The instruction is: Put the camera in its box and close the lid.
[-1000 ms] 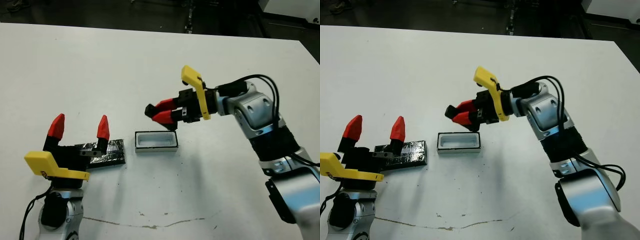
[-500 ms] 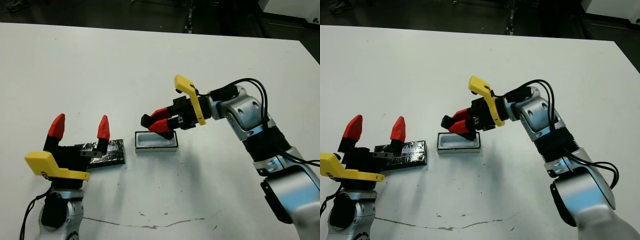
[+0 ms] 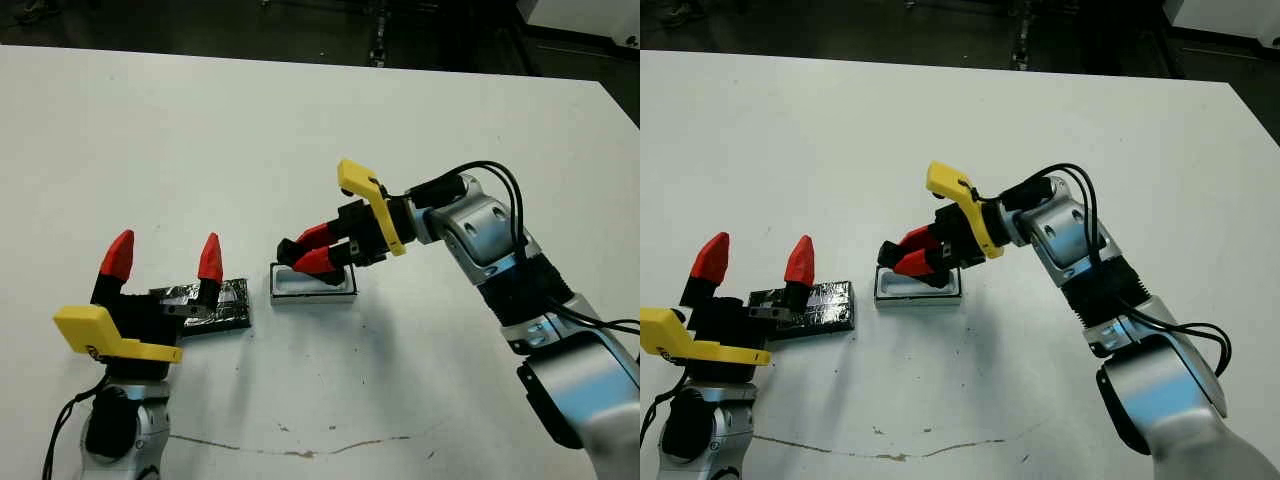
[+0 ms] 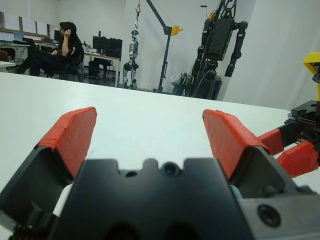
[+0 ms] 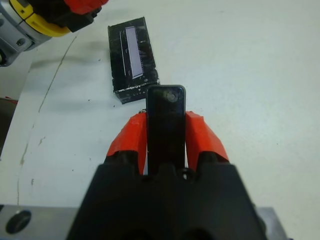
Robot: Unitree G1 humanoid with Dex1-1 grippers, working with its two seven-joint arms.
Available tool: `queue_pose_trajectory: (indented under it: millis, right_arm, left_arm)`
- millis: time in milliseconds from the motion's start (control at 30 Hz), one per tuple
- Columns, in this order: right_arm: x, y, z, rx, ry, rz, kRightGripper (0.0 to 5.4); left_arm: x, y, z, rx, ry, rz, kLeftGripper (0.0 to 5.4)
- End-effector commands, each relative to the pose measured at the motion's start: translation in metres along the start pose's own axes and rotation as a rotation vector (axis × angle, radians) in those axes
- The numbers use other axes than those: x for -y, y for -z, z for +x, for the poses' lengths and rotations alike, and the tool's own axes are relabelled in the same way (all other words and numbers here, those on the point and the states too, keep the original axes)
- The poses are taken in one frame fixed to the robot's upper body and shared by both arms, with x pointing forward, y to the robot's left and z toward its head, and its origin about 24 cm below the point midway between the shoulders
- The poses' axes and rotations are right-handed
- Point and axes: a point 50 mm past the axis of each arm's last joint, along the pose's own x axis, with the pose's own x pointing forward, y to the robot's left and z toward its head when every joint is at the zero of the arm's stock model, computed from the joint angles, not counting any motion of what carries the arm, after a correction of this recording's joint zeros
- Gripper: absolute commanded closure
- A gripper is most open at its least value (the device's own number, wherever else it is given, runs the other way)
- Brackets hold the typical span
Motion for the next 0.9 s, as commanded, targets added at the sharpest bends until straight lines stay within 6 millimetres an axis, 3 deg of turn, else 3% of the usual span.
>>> queue_pose_trajectory:
  millis: [33, 900]
  right_arm:
    - [0.0, 0.008, -0.002, -0.014, 0.004, -0.005, 3.73]
    - [-0.007, 0.027, -0.006, -0.13, 0.031, -0.064, 3.73]
  left_arm:
    - [-0.001, 0.003, -0.003, -0.018, -0.004, 0.012, 0.0]
    - [0.002, 0.003, -0.007, -0.021, -0.015, 0.026, 0.0]
